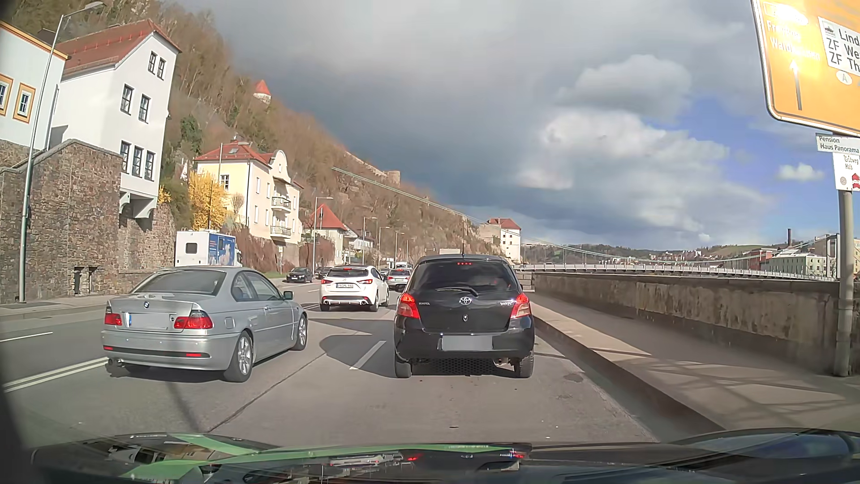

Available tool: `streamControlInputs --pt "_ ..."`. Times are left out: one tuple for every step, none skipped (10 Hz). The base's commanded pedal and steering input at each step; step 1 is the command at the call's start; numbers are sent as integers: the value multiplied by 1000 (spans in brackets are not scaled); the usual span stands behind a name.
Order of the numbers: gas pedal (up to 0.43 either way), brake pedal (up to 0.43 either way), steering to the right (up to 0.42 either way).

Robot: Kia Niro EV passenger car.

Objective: Follow the waypoints while adhering to traffic rules and regulations

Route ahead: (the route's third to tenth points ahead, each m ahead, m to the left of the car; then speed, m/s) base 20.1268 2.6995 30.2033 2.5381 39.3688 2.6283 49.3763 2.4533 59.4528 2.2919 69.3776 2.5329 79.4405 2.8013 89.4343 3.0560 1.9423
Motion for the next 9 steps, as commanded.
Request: streamControlInputs --pt "0 91 4" --pt "0 128 4" --pt "0 134 4" --pt "0 165 4" --pt "0 207 3" --pt "0 213 3" --pt "0 213 3" --pt "0 213 3" --pt "0 213 3"
